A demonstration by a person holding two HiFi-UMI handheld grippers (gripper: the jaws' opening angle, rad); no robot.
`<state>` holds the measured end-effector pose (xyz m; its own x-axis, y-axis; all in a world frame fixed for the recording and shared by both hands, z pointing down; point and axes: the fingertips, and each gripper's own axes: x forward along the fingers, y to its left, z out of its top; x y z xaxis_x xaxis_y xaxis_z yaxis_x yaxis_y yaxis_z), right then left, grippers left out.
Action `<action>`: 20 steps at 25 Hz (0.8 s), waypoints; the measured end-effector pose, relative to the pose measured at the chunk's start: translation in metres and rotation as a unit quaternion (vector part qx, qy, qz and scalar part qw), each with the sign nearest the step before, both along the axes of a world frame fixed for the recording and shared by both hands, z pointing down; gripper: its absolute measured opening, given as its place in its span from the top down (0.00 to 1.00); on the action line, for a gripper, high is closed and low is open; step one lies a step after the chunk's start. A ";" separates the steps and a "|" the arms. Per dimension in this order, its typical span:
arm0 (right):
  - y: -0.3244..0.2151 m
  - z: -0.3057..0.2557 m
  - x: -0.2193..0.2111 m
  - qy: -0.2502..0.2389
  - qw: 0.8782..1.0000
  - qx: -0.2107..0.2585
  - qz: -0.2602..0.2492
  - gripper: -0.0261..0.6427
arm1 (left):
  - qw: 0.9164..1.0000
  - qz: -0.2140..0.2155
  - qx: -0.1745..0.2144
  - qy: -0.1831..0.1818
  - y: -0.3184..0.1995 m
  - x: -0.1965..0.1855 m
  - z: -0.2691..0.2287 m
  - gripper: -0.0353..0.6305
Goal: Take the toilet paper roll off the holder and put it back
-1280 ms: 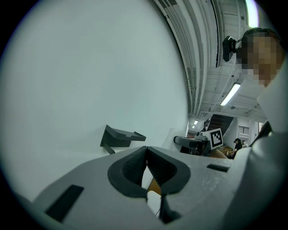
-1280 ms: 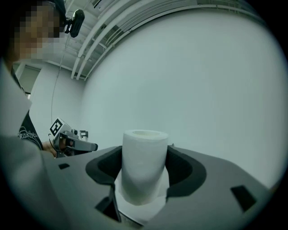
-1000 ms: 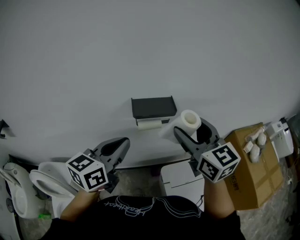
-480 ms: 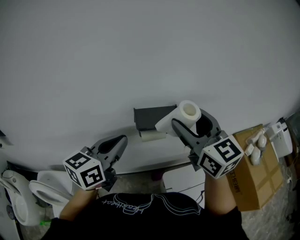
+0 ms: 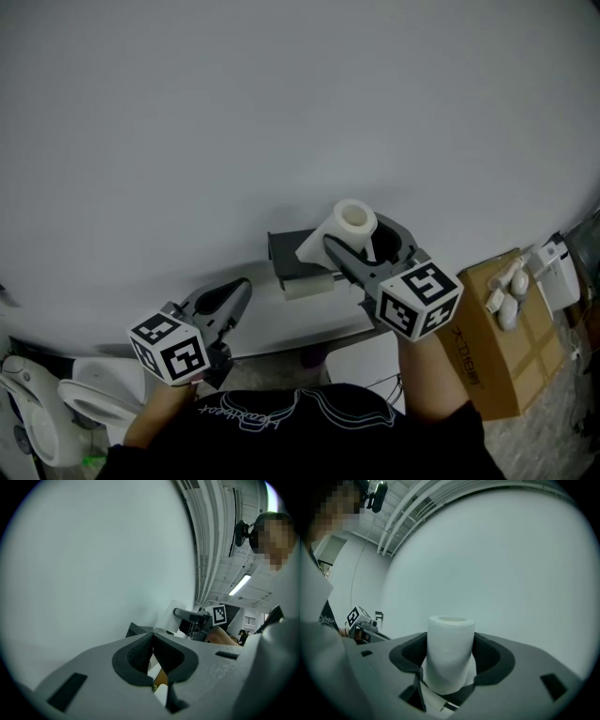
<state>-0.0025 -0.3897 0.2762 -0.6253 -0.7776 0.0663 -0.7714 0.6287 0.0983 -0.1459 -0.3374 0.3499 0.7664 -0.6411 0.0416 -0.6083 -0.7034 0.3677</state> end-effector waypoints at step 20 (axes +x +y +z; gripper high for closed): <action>-0.025 0.027 -0.010 0.021 0.999 -0.045 0.006 0.52 | 1.000 -0.013 0.002 0.015 -0.021 -0.014 0.007 0.94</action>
